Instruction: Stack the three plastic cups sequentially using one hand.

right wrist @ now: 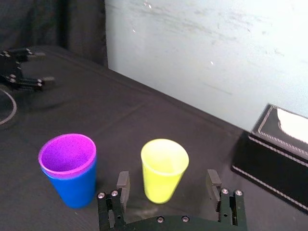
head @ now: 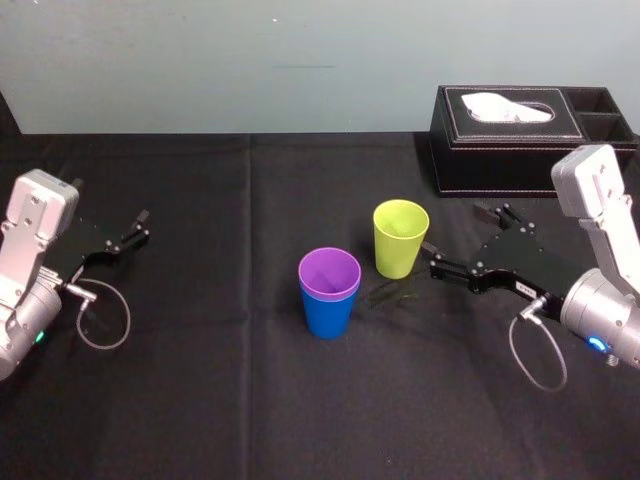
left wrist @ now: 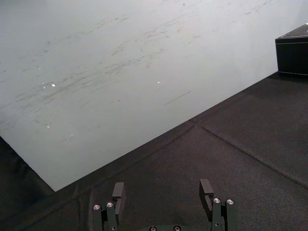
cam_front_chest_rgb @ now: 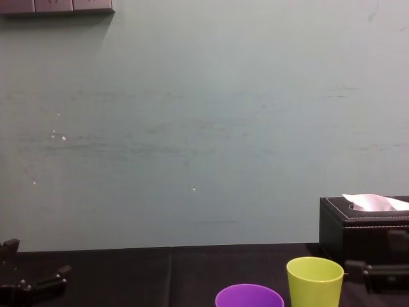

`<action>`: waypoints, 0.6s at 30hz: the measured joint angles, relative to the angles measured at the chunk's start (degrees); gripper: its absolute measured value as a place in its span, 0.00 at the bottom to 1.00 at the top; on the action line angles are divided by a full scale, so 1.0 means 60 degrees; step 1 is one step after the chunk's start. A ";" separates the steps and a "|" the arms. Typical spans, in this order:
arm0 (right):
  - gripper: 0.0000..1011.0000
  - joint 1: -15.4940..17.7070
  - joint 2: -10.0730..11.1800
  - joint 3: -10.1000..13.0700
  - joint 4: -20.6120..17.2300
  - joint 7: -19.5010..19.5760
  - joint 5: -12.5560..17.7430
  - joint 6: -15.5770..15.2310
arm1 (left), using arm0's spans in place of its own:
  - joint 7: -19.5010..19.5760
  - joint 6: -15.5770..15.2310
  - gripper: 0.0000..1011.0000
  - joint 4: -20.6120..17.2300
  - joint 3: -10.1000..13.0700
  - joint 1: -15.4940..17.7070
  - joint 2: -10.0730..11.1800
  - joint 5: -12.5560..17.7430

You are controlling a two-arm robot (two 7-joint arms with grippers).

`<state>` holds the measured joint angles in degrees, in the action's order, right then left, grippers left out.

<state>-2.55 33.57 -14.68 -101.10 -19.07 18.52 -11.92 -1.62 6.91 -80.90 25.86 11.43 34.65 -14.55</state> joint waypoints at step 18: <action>0.99 -0.0490 -0.0400 -0.0315 0.1384 -0.0644 -0.0034 -0.0080 | 0.0000 0.0000 1.00 0.0000 0.0000 0.0000 0.0000 0.0000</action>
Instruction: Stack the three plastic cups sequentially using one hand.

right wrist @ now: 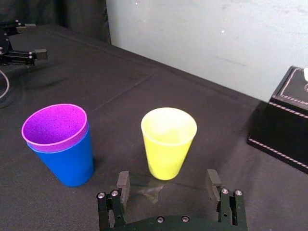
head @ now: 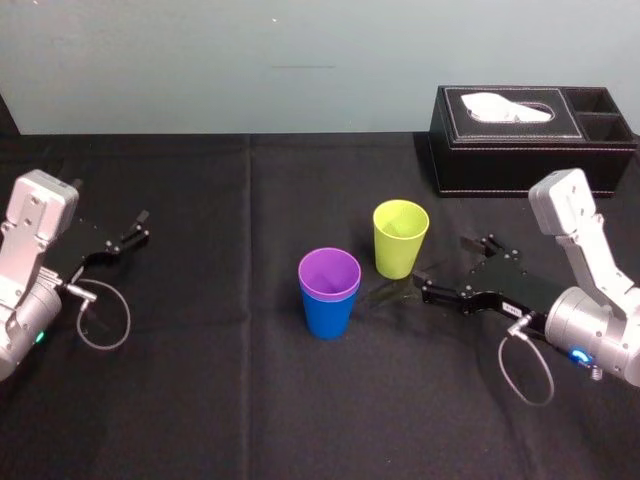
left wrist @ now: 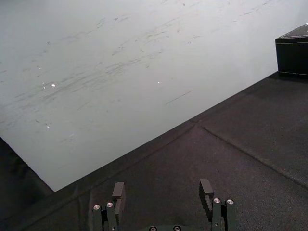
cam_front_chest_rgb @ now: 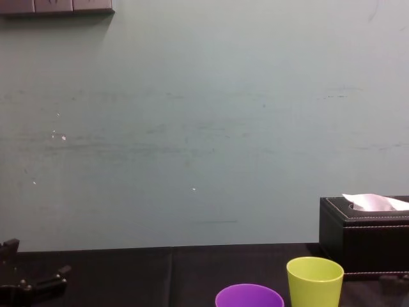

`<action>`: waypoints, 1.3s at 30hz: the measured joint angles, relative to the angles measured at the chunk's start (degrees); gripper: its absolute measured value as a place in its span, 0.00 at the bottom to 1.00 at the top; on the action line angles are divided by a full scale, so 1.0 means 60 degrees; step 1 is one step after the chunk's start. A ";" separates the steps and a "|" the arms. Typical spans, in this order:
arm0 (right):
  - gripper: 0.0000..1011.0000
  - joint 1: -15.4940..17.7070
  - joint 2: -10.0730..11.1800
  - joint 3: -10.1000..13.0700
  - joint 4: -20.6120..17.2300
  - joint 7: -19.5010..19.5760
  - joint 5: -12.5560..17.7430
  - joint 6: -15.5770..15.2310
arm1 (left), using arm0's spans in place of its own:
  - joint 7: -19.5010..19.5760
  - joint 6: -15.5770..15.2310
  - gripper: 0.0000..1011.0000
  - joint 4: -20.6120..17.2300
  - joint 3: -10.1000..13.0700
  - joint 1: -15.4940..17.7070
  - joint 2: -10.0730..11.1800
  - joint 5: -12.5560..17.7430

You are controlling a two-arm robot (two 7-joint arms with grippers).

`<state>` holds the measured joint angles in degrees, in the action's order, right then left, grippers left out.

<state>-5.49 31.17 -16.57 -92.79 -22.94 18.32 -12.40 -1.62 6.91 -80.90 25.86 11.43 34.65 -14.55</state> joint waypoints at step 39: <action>0.99 -0.1674 -0.0495 -0.0877 0.1793 -0.0747 0.0389 -0.0039 | 0.0000 0.0000 1.00 0.0000 0.0000 0.0000 0.0000 0.0000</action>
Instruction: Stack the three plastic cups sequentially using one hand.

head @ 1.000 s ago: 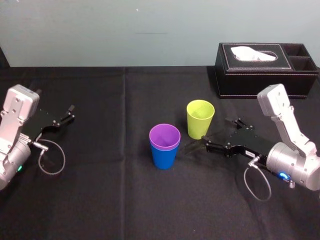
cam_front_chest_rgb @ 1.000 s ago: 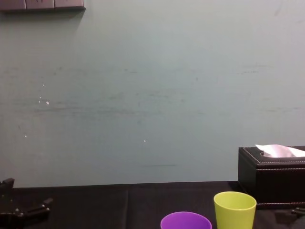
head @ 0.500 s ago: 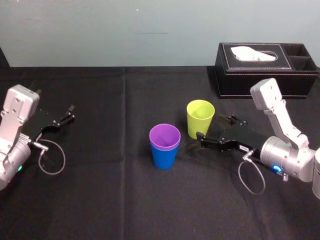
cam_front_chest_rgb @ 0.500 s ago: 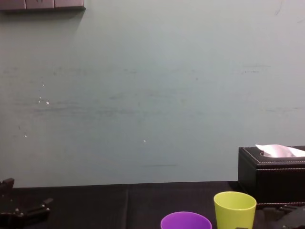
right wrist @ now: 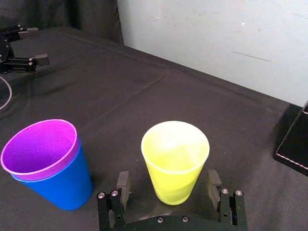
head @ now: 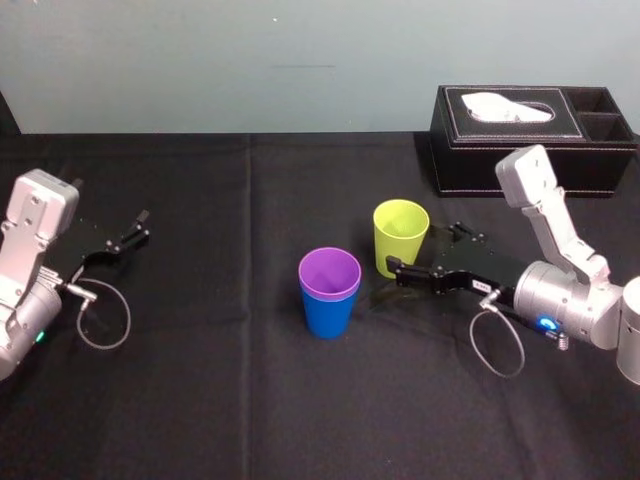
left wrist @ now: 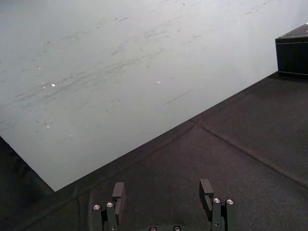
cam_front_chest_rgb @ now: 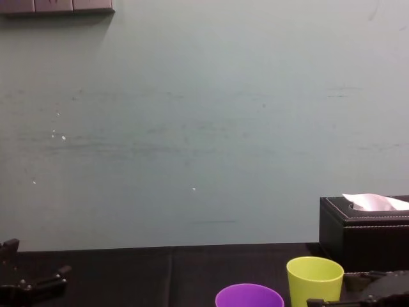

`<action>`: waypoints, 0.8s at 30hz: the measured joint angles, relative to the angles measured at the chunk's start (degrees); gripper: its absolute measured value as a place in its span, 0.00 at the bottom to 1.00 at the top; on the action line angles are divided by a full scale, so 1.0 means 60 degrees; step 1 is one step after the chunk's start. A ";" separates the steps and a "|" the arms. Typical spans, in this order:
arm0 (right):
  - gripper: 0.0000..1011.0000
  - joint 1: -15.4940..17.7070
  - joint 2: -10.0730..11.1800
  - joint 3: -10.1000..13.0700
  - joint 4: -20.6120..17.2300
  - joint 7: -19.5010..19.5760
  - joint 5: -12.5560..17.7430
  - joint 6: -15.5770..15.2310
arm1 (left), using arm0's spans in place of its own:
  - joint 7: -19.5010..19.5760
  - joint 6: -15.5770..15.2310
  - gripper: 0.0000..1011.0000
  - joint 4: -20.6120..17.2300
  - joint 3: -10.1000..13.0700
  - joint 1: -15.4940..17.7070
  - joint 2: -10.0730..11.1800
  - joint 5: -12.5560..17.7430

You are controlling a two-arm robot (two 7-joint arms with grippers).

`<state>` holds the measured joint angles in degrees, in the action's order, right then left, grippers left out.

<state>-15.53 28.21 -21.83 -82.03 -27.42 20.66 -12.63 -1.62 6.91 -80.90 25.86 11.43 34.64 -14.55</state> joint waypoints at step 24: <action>0.99 -0.0814 -0.0257 -0.0497 0.0876 -0.0118 -0.0201 0.0220 | 0.0001 0.0000 1.00 0.0000 0.0000 0.0000 0.0000 0.0000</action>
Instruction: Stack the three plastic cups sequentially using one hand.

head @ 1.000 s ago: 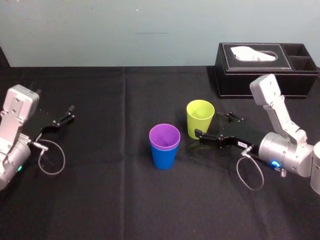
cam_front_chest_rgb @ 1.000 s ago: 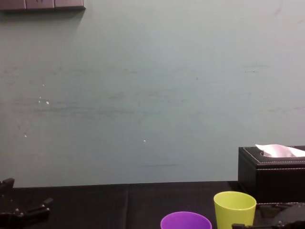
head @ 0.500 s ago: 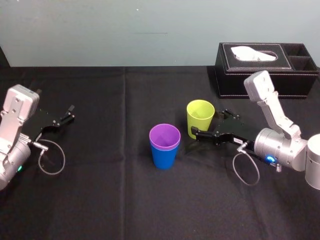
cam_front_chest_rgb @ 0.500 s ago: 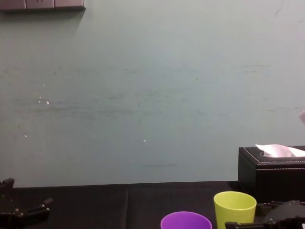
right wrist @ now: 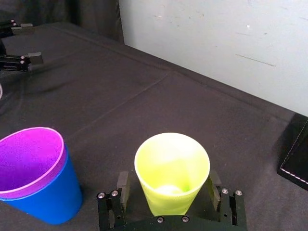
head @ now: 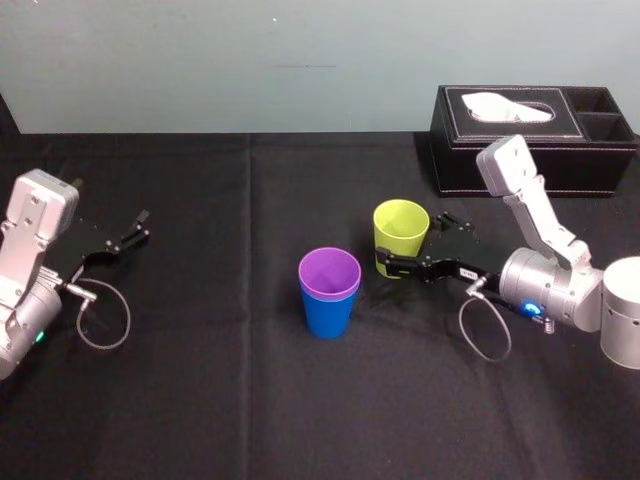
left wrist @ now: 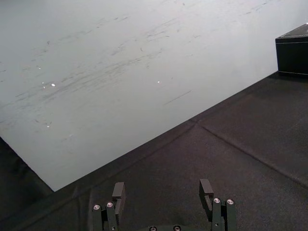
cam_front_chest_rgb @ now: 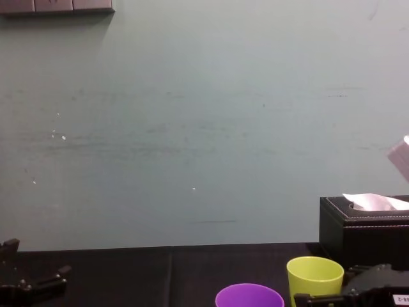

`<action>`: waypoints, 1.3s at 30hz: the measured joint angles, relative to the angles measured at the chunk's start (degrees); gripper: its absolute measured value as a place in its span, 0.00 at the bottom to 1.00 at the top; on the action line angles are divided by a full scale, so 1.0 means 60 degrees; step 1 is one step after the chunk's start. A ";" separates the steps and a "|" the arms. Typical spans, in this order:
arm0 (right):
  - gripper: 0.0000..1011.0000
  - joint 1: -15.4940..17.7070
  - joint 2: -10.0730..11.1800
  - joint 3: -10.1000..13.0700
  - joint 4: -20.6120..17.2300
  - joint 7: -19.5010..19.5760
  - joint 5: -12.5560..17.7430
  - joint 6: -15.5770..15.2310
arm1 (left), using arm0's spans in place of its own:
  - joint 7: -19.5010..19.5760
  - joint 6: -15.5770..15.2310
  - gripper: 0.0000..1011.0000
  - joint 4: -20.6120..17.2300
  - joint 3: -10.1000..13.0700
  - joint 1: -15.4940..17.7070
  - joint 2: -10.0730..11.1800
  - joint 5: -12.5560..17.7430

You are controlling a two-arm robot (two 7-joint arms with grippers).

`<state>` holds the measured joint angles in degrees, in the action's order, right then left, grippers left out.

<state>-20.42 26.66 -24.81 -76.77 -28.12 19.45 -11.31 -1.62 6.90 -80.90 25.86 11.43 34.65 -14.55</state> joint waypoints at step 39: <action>0.72 -0.0088 -0.0049 -0.0014 0.0093 0.0010 -0.0037 0.0053 | -0.0001 0.0000 1.00 0.0000 0.0000 0.0000 0.0000 0.0000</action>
<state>-20.94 26.37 -24.90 -76.21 -28.07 19.22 -10.99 -1.62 6.91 -80.90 25.86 11.43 34.64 -14.55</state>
